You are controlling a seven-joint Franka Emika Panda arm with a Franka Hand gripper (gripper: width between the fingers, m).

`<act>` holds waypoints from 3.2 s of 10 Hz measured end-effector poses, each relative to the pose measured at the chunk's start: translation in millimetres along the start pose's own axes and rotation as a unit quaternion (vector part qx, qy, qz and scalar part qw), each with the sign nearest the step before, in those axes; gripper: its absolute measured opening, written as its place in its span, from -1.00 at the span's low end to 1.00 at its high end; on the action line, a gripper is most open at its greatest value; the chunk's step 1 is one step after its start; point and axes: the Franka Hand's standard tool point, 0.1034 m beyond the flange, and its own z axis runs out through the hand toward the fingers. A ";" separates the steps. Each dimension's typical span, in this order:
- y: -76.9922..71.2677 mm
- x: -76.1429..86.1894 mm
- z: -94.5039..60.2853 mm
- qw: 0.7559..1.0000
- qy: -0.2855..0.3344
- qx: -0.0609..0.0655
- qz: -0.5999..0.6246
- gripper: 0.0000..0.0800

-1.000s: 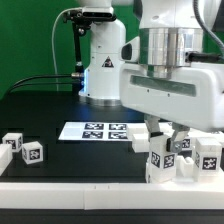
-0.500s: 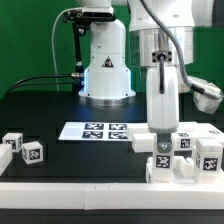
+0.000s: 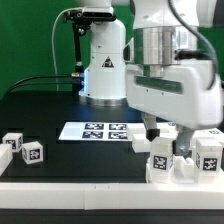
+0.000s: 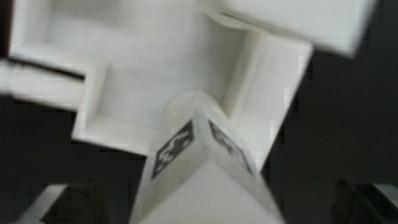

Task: Assemble chair

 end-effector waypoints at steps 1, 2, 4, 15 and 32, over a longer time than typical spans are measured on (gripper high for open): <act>0.4 0.8 0.0 1.000 0.000 0.000 -0.018 0.62; 0.6 1.2 0.0 0.999 0.001 0.000 -0.045 0.62; 1.4 3.9 0.5 0.982 0.006 -0.004 -0.188 0.62; 2.1 2.5 0.4 0.947 -0.012 -0.001 0.322 -0.30; -3.2 7.1 -1.1 0.985 0.020 0.003 -0.170 0.62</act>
Offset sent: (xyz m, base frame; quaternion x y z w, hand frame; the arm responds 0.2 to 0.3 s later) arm 0.0000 0.0000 0.0000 0.0000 0.0000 -0.1296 0.9916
